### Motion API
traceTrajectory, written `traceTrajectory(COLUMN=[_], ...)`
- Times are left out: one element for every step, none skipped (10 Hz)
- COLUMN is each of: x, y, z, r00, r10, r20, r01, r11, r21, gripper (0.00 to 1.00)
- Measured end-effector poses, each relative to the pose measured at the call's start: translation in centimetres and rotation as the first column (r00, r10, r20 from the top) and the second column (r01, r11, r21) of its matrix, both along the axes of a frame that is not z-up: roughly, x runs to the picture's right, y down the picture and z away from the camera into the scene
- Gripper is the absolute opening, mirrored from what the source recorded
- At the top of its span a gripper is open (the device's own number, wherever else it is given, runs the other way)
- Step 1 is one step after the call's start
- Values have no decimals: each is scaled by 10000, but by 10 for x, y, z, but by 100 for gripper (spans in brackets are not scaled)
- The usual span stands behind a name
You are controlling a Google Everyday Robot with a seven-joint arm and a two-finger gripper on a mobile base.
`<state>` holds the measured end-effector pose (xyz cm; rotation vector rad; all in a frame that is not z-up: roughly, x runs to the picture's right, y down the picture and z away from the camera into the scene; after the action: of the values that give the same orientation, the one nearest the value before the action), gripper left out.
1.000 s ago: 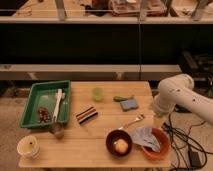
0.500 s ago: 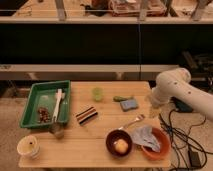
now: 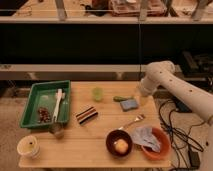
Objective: Place sponge in plastic cup
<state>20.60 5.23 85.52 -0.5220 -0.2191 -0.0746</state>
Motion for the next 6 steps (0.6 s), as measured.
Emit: traceTrajectory(x=[-4, -5, -5, -5, -7, -10], y=[7, 13, 16, 18, 20, 26], z=[10, 16, 19, 21, 24, 34], r00=[10000, 9999, 9999, 9998, 9997, 9993], r10=[-59, -96, -125, -163, -204, -285], r20=[70, 106, 117, 131, 159, 221], r01=[59, 97, 126, 165, 207, 292], r11=[10000, 9999, 9998, 9997, 9995, 9991], r21=[-56, -107, -152, -193, -222, -305], gripper=[63, 63, 63, 63, 63, 63])
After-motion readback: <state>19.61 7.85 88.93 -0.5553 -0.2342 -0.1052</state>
